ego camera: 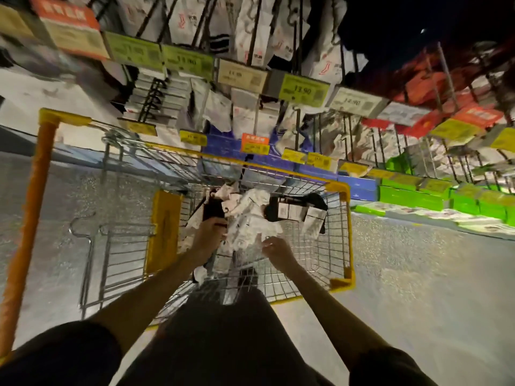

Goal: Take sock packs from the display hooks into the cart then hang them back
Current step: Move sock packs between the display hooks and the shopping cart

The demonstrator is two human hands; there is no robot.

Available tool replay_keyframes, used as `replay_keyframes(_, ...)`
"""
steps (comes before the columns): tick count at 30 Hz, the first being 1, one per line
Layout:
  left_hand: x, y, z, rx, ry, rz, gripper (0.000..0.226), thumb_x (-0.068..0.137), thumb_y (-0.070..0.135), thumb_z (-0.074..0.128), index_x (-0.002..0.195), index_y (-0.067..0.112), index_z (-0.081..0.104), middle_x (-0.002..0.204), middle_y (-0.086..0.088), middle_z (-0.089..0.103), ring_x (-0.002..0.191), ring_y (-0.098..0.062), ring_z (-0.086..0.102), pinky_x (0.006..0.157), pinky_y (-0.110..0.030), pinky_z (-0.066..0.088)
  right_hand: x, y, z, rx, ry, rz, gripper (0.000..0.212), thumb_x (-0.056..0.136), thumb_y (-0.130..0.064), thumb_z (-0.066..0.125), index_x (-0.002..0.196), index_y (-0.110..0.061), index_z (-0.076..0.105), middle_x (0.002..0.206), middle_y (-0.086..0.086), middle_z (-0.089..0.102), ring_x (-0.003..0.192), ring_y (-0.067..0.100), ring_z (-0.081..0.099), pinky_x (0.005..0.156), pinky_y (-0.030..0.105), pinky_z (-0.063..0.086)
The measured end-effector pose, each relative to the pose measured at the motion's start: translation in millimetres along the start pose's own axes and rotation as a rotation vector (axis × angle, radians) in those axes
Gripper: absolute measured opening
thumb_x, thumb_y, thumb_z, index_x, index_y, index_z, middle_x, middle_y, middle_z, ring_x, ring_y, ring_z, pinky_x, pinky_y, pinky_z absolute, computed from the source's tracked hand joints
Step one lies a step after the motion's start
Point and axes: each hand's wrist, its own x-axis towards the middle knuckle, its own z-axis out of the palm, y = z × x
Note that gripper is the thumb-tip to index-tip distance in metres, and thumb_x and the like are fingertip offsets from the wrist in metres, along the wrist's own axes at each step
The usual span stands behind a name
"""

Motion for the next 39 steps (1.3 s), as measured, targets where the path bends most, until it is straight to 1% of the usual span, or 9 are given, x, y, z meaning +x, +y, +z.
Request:
replay_keyframes(3, 10, -36, 10, 0.005, 0.01, -0.04, 0.023, 0.096, -0.006, 0.048, 0.118, -0.001, 0.055, 0.08, -0.012, 0.057, 0.064, -0.023, 0.052, 0.058, -0.032, 0.04, 2, 16, 3, -0.057, -0.04, 0.041, 0.01, 0.088, 0.006, 0.058, 0.09, -0.001, 0.066, 0.083, 0.001, 0.057, 0.073, 0.011, 0.055, 0.057, 0.007, 0.039)
replay_keyframes(6, 17, -66, 29, 0.0, 0.041, -0.074, 0.018, 0.098, 0.001, 0.052, 0.113, 0.011, 0.055, 0.087, -0.015, 0.06, 0.074, -0.029, 0.058, 0.066, -0.039, 0.045, 15, 32, 12, -0.158, -0.129, 0.049, 0.016, 0.093, -0.005, 0.054, 0.084, -0.017, 0.06, 0.095, 0.001, 0.054, 0.087, 0.014, 0.05, 0.068, 0.018, 0.04)
replay_keyframes(11, 37, -102, 62, 0.065, 0.073, -0.09, 0.018, 0.092, 0.0, 0.055, 0.105, 0.01, 0.062, 0.083, -0.009, 0.064, 0.07, -0.022, 0.06, 0.061, -0.026, 0.047, 48, 65, 46, -0.278, -0.156, -0.01, 0.021, 0.094, -0.01, 0.052, 0.109, -0.004, 0.066, 0.113, 0.011, 0.065, 0.103, 0.026, 0.063, 0.086, 0.032, 0.05)
replay_keyframes(17, 109, -191, 59, 0.508, 0.025, -0.115, 0.035, 0.09, 0.005, 0.059, 0.125, 0.009, 0.059, 0.118, -0.011, 0.062, 0.098, -0.026, 0.062, 0.077, -0.03, 0.047, 116, 126, 93, -0.548, -0.263, -0.178, 0.032, 0.093, 0.0, 0.05, 0.125, -0.001, 0.054, 0.118, 0.018, 0.061, 0.109, 0.03, 0.06, 0.082, 0.03, 0.047)
replay_keyframes(21, 144, -229, 42, 0.663, -0.156, -0.137, 0.047, 0.093, -0.007, 0.057, 0.138, 0.001, 0.046, 0.1, -0.022, 0.06, 0.05, -0.003, 0.06, 0.045, -0.013, 0.042, 150, 154, 128, -0.892, -0.344, -0.477, 0.06, 0.09, 0.004, 0.048, 0.146, -0.011, 0.033, 0.136, 0.016, 0.046, 0.113, 0.027, 0.056, 0.081, 0.03, 0.05)
replay_keyframes(26, 164, -261, 46, 0.778, -0.108, -0.067, 0.05, 0.09, 0.001, 0.057, 0.139, 0.009, 0.05, 0.135, -0.016, 0.052, 0.106, -0.027, 0.055, 0.071, -0.018, 0.042, 177, 169, 182, -1.143, -0.417, -0.625, 0.073, 0.097, -0.008, 0.046, 0.155, -0.027, 0.008, 0.151, 0.027, 0.024, 0.13, 0.036, 0.042, 0.089, 0.038, 0.05)
replay_keyframes(31, 172, -266, 44, 0.845, 0.008, 0.021, 0.045, 0.082, 0.0, 0.058, 0.124, 0.016, 0.062, 0.116, -0.013, 0.064, 0.095, -0.026, 0.061, 0.06, -0.025, 0.039, 207, 191, 243, -0.736, -0.516, -0.225, 0.101, 0.083, -0.018, 0.069, 0.154, -0.022, -0.002, 0.154, 0.031, 0.015, 0.138, 0.05, 0.024, 0.108, 0.052, 0.037)
replay_keyframes(35, 176, -255, 42, 0.897, 0.057, 0.026, 0.03, 0.094, 0.009, 0.054, 0.122, 0.013, 0.063, 0.114, -0.013, 0.067, 0.104, -0.033, 0.063, 0.085, -0.035, 0.051, 213, 193, 263, -0.298, -0.422, -0.021, 0.078, 0.069, 0.006, 0.068, 0.117, -0.042, 0.03, 0.132, 0.029, 0.039, 0.113, 0.05, 0.05, 0.054, 0.035, 0.047)
replay_keyframes(39, 172, -259, 39, 0.766, 0.047, -0.001, 0.04, 0.087, 0.002, 0.057, 0.124, 0.018, 0.061, 0.114, -0.013, 0.066, 0.1, -0.034, 0.065, 0.084, -0.045, 0.056, 191, 165, 240, 0.272, -0.428, 0.14, 0.047, 0.077, 0.023, 0.059, 0.097, -0.017, 0.044, 0.106, 0.016, 0.053, 0.078, 0.021, 0.058, 0.047, 0.025, 0.051)
